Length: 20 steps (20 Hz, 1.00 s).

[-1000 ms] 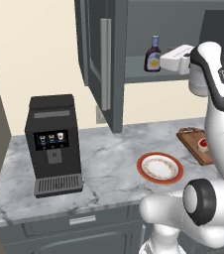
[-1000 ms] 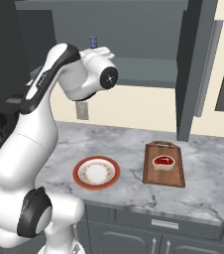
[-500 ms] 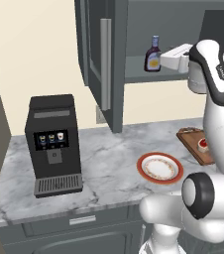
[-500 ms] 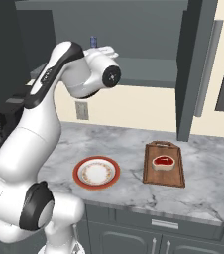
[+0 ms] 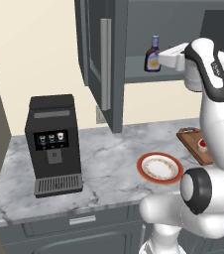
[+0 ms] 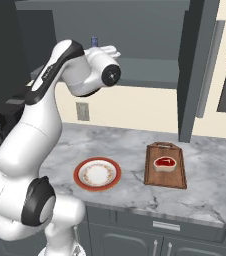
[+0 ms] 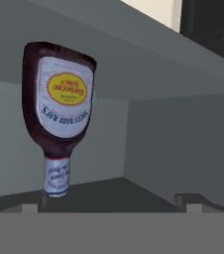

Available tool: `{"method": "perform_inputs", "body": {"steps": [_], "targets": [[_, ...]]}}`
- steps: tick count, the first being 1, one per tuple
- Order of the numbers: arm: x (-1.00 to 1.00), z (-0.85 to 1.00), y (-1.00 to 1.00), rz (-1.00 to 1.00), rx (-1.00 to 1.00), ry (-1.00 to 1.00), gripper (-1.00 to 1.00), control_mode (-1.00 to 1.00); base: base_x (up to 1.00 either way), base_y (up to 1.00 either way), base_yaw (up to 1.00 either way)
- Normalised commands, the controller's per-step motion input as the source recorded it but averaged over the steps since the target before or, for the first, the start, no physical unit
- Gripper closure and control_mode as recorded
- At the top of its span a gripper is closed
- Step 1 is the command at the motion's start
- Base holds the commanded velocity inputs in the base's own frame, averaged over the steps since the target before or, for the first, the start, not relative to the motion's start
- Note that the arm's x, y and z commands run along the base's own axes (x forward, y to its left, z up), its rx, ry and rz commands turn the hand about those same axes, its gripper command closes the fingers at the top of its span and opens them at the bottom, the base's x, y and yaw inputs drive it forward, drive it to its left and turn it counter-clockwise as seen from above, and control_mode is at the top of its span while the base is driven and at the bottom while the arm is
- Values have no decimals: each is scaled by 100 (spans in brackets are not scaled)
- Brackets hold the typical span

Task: Pick the steak from the plate and place it on the cutting board. Then pick the condiment bottle from the cabinet and place it next to the cutting board.

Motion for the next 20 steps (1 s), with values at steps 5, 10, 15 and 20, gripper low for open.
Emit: {"method": "perform_inputs", "body": {"steps": [5, 10, 15, 20], "targets": [[15, 0, 0, -5, 0, 0, -100, -100, 0, 0, 0], [11, 0, 0, -4, 0, 0, -100, -100, 0, 0, 0], [10, 0, 0, -3, 0, 0, -100, -100, 0, 0, 0], [11, 0, 0, -3, 0, 0, -100, -100, 0, 0, 0]]}}
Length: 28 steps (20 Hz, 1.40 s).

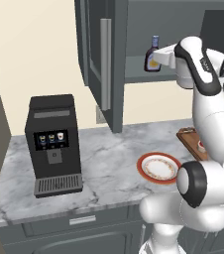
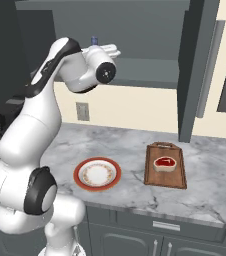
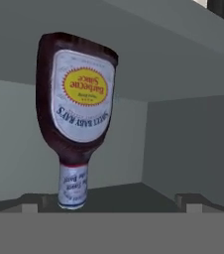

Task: Pick the steak from the plate and place it on the cutting board. Then pick the condiment bottle from the cabinet and place it next to the cutting board.

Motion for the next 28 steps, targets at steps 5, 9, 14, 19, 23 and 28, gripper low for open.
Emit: {"method": "perform_inputs", "body": {"steps": [5, 9, 14, 19, 23, 28], "targets": [[10, 0, 0, -3, 0, 0, -100, -100, 0, 0, 0], [10, 0, 0, -3, 0, 0, -100, -100, 0, 0, 0], [8, 0, 0, -3, 0, 0, -100, -100, 0, 0, 0], [7, 0, 0, -2, 0, 0, -100, -100, 0, 0, 0], [6, 0, 0, -1, 0, 0, -100, -100, 0, 0, 0], [6, 0, 0, -2, 0, 0, -100, -100, 0, 0, 0]]}}
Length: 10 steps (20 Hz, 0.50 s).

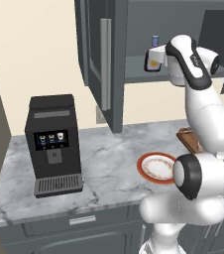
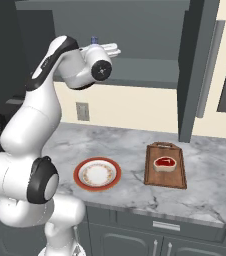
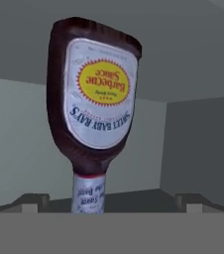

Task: Pick the steak from the plate and place it on the cutting board. Then pick the condiment bottle from the cabinet and place it next to the cutting board.

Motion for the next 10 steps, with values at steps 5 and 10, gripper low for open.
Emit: {"method": "perform_inputs", "body": {"steps": [5, 10], "targets": [[11, 0, 0, -2, 2, 0, -100, -100, 0, 0, 0], [14, 0, 0, -3, 4, 0, -100, -100, 0, 0, 0]]}}
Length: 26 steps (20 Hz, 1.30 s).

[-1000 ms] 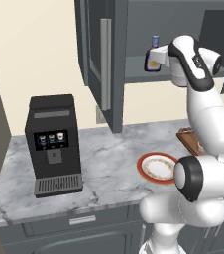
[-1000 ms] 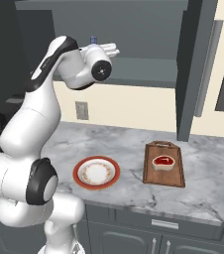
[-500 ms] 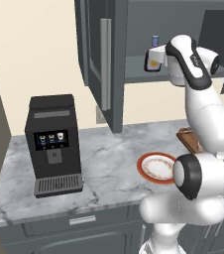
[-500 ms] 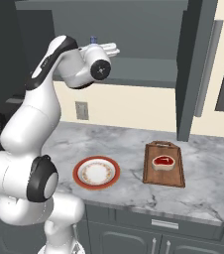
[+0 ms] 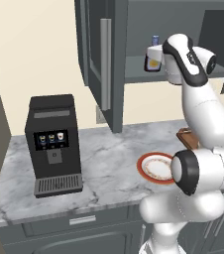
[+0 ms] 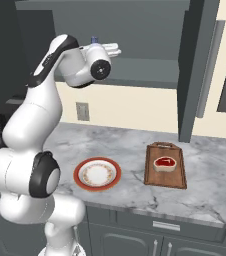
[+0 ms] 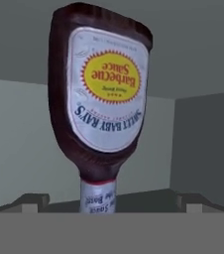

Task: Pick the steak from the plate and place it on the cutting board. Then pick the condiment bottle from the cabinet and place it next to the cutting board.

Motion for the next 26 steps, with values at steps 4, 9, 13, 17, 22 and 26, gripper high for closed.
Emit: {"method": "perform_inputs", "body": {"steps": [4, 9, 13, 17, 22, 26], "targets": [[14, 0, 0, -3, 3, 0, -100, -100, 0, 0, 0], [10, 0, 0, -3, 3, 0, -100, -100, 0, 0, 0], [7, 0, 0, -2, 3, 0, -100, -100, 0, 0, 0], [10, 0, 0, -2, 3, 0, -100, -100, 0, 0, 0], [12, 0, 0, -2, 3, 0, -100, -100, 0, 0, 0], [14, 0, 0, -2, 2, 0, -100, -100, 0, 0, 0]]}}
